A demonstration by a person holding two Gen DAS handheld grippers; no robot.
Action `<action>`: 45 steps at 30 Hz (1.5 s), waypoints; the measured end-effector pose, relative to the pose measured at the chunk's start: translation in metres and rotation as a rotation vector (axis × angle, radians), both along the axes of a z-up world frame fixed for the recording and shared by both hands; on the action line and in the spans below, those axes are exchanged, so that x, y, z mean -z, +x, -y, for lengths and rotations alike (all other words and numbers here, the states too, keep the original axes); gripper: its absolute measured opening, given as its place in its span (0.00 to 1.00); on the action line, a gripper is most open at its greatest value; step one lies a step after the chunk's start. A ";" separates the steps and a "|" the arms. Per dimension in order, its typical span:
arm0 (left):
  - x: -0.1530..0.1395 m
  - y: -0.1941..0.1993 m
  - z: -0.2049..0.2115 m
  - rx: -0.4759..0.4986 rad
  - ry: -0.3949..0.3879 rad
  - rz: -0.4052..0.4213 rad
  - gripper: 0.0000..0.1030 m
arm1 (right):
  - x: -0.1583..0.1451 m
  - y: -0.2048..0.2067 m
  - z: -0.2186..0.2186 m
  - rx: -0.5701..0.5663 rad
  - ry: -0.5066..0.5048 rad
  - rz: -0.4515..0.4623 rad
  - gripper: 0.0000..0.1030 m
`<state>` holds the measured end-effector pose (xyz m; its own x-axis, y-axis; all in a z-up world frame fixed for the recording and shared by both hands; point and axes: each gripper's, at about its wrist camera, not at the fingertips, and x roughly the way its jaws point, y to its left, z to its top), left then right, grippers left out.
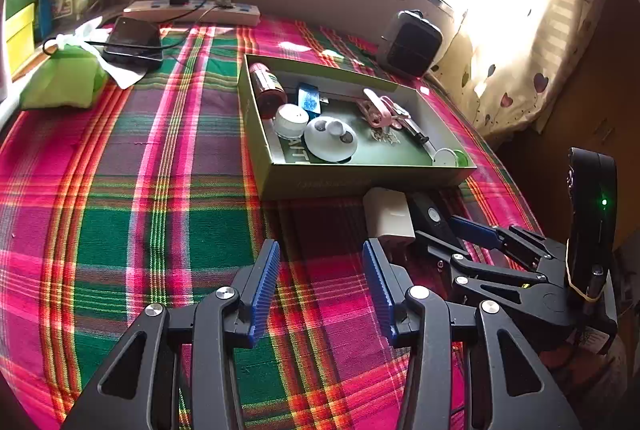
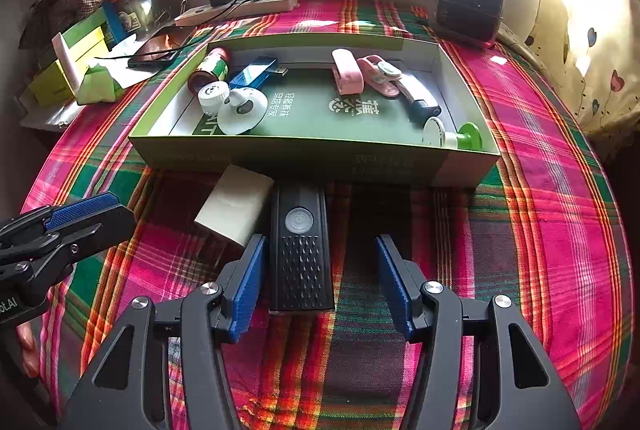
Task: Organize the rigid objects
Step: 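Grasp the black textured device with the right tool while the left tool grasps the white plug, then carry the black device into the box with the right tool while the left tool carries the plug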
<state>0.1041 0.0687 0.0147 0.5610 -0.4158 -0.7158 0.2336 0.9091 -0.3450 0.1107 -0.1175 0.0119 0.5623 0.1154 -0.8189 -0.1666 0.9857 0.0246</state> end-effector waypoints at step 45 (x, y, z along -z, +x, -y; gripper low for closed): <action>0.008 0.029 0.102 0.006 0.289 -0.001 0.43 | -0.001 -0.009 0.093 0.050 0.021 0.046 0.27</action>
